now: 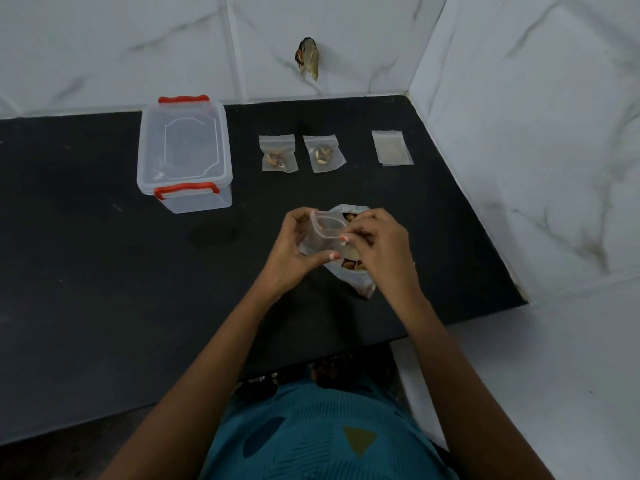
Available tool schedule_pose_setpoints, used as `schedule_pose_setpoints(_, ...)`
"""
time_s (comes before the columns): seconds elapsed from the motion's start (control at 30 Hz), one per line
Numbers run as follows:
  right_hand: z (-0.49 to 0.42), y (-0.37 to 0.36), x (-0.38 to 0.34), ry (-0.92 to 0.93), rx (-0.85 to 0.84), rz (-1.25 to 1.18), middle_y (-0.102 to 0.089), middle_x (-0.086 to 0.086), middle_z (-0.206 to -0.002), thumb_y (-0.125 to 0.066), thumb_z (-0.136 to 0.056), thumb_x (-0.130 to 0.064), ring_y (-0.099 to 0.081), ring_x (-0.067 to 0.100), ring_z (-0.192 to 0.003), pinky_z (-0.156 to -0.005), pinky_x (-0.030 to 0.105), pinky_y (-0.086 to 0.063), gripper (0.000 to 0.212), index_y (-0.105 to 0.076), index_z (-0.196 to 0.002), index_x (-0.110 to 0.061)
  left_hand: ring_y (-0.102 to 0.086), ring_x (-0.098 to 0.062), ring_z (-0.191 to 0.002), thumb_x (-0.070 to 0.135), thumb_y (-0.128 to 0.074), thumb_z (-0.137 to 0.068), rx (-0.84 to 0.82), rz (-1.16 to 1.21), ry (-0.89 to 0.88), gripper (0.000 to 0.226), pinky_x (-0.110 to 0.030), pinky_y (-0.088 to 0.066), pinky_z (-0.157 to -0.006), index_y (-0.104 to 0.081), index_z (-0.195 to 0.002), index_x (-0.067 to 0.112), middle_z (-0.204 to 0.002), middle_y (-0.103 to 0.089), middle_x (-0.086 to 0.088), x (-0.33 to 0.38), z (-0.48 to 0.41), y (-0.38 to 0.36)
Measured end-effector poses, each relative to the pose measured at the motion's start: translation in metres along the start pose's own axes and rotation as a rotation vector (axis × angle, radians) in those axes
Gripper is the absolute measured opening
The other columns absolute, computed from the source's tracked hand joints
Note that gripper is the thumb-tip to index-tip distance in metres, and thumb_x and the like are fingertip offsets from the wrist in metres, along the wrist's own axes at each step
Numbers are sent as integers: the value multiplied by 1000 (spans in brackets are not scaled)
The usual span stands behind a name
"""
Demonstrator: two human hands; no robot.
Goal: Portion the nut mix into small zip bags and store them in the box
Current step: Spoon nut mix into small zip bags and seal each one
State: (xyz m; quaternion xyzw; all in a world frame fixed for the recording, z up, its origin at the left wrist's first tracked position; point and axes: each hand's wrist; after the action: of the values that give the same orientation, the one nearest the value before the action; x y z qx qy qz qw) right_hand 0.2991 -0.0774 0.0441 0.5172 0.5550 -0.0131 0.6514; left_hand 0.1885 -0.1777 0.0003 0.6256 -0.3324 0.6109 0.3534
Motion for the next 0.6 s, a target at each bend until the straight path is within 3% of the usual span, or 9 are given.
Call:
schedule_pose_setpoints(0.1, -3, 9, 4, 41, -17, -46, -59, -1, -91, -67, -78, 2, -55, 2, -80, -77, 7, -45, 9, -69, -85, -2, -58, 4, -102, 0, -62, -81, -6, 56, 12, 35, -13, -48, -84, -50, -111, 14, -110, -57, 7, 10, 0, 10)
schedule_pose_setpoints(0.23, -5, 21, 6, 107, -82, -57, -62, -3, -91, -65, -78, 5, -56, -4, -83, -80, 5, -44, 13, -68, -88, -2, -62, 1, -90, 0, -57, -84, 50, -2, -54, 17, -15, -50, -80, -59, -94, 13, -96, -62, 4, 16, -4, 15)
schedule_pose_setpoints(0.37, -8, 33, 8, 156, -174, -12, -60, -3, -96, -66, -78, 3, -57, 1, -89, -84, 9, -46, 15, -66, -92, -4, -64, -6, -90, 3, -60, -83, 88, 13, -104, 15, -21, -53, -81, -61, -84, 18, -92, -65, 3, 23, -8, 15)
schedule_pose_setpoints(0.47, -8, 35, 3, 134, -153, -64, -63, 0, -96, -71, -76, -4, -62, 8, -89, -81, 16, -51, 17, -62, -90, -9, -65, -6, -90, 1, -59, -83, 97, 45, -144, 17, -22, -53, -80, -59, -83, 18, -86, -69, 8, 28, -10, 11)
schedule_pose_setpoints(0.6, -5, 28, -6, -15, -55, -277, -61, -12, -87, -71, -77, -5, -62, -4, -81, -72, 12, -50, 27, -54, -81, -25, -66, -2, -78, -2, -58, -84, 85, 66, -166, 16, -16, -52, -70, -56, -82, 14, -79, -66, 3, 37, -12, 8)
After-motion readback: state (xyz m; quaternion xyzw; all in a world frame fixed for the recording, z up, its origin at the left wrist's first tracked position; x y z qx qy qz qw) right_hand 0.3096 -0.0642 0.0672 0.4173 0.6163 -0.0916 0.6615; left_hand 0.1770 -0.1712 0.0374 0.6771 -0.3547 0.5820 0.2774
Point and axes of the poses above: each hand's wrist, its own z-axis away from the middle knuckle, its own y-axis out of the back of the hand, x = y × z
